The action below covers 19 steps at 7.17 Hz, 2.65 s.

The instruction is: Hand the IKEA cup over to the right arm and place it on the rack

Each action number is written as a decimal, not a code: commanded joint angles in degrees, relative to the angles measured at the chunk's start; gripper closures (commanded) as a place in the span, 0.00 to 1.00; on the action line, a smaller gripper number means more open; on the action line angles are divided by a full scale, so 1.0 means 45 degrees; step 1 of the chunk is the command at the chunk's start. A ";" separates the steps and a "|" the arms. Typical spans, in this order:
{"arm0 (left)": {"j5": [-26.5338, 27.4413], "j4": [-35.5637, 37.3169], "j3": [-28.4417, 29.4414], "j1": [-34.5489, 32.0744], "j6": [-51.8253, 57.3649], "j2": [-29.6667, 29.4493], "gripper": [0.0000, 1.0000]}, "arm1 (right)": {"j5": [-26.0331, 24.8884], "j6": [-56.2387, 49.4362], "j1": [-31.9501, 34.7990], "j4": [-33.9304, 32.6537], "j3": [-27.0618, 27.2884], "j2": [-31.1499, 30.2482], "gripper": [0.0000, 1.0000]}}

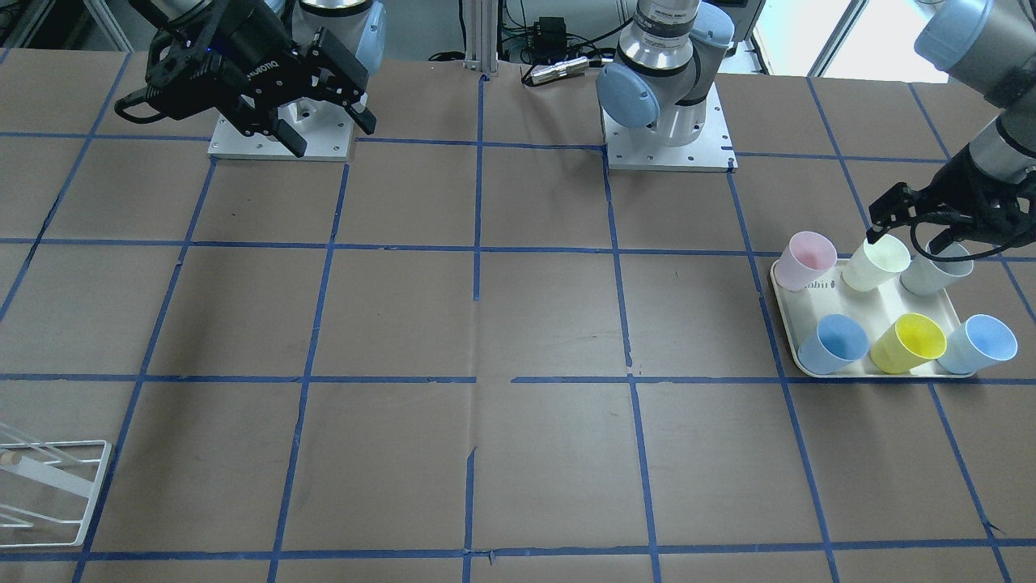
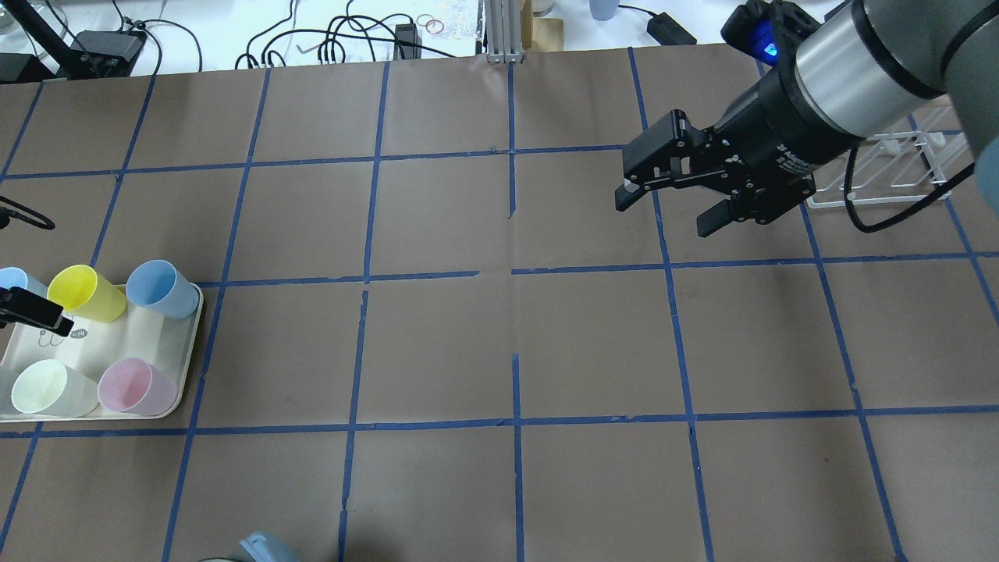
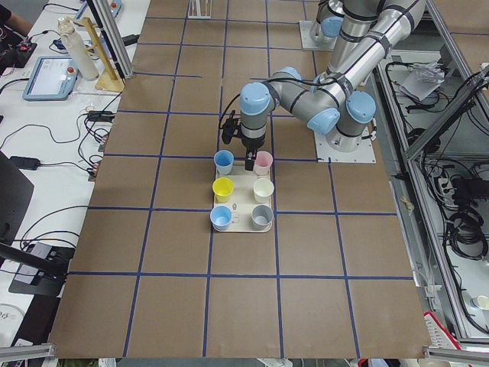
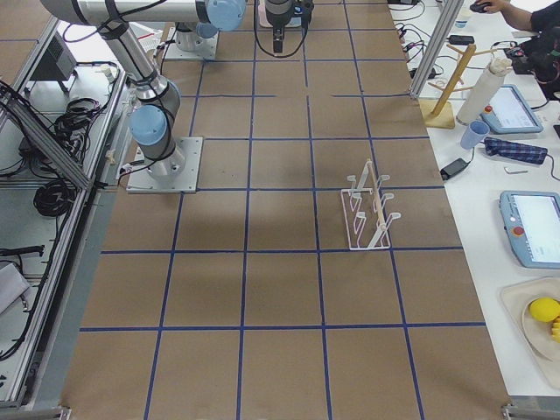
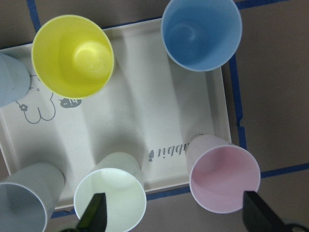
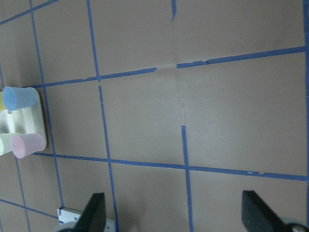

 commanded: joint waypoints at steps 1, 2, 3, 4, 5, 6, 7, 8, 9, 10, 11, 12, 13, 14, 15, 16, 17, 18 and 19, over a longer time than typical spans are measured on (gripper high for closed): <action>-0.0143 0.0041 0.0703 -0.1158 -0.2833 -0.1105 0.00 | 0.3332 -0.0118 -0.0766 0.0158 0.0097 0.0028 0.00; -0.0143 0.0680 0.0761 -0.1241 -0.2886 -0.1943 0.00 | 0.5691 -0.0099 -0.1235 0.0314 0.0137 0.0028 0.00; -0.0124 0.1846 0.0839 -0.1261 -0.2442 -0.2590 0.00 | 0.7262 -0.0157 -0.1549 0.0548 0.0311 0.0067 0.00; -0.0143 0.2090 0.0859 -0.1435 -0.2592 -0.2983 0.00 | 0.8283 -0.0332 -0.1591 0.0550 0.0622 0.0087 0.00; -0.0124 0.2093 0.1014 -0.1766 -0.2613 -0.3161 0.00 | 0.9356 -0.1242 -0.1630 0.0550 0.1109 0.0087 0.00; -0.0143 0.2093 0.1074 -0.1982 -0.2690 -0.3298 0.00 | 0.9986 -0.2180 -0.1630 0.0589 0.1500 0.0087 0.00; -0.0124 0.2151 0.1152 -0.2042 -0.2652 -0.3435 0.00 | 1.0514 -0.2382 -0.1650 0.0570 0.1562 0.0087 0.00; -0.0124 0.2151 0.1288 -0.2042 -0.2633 -0.3455 0.03 | 1.0636 -0.2481 -0.1650 0.0743 0.1756 0.0106 0.00; -0.0143 0.2151 0.1212 -0.2042 -0.2574 -0.3610 0.03 | 1.0637 -0.2443 -0.1650 0.1248 0.1893 0.0106 0.00; -0.0143 0.2151 0.1211 -0.2023 -0.2477 -0.3670 0.03 | 1.0656 -0.2366 -0.1650 0.2413 0.1895 0.0087 0.00; -0.0124 0.2132 0.1192 -0.2042 -0.2515 -0.3728 0.07 | 1.0714 -0.2384 -0.1650 0.3334 0.1856 0.0087 0.00; -0.0105 0.2112 0.1192 -0.2042 -0.2496 -0.3748 0.12 | 1.0715 -0.2404 -0.1650 0.3420 0.1875 0.0087 0.00; -0.0085 0.2131 0.1172 -0.2023 -0.2476 -0.3884 0.15 | 1.1488 -0.2443 -0.1650 0.3460 0.1875 0.0087 0.00; -0.0104 0.2132 0.1153 -0.2042 -0.2515 -0.3982 0.18 | 1.2327 -0.2501 -0.1650 0.3460 0.1875 0.0087 0.00; 0.0031 0.2112 0.1172 -0.2042 -0.2515 -0.4022 0.26 | 1.2355 -0.2888 -0.1630 0.3305 0.1895 0.0087 0.00; 0.0052 0.2112 0.1172 -0.2042 -0.2477 -0.4080 0.41 | 1.2355 -0.4420 -0.1611 0.3536 0.1933 0.0106 0.00; 0.0052 0.2131 0.1191 -0.2042 -0.2476 -0.4081 0.72 | 1.2336 -0.4570 -0.1591 0.3538 0.1992 0.0145 0.00; 0.0052 0.2112 0.1172 -0.2042 -0.2476 -0.4061 0.90 | 1.2336 -0.4630 -0.1572 0.3538 0.1992 0.0165 0.00; 0.0032 0.2093 0.1153 -0.2042 -0.2476 -0.4042 1.00 | 1.2355 -0.4631 -0.1552 0.3558 0.2012 0.0184 0.00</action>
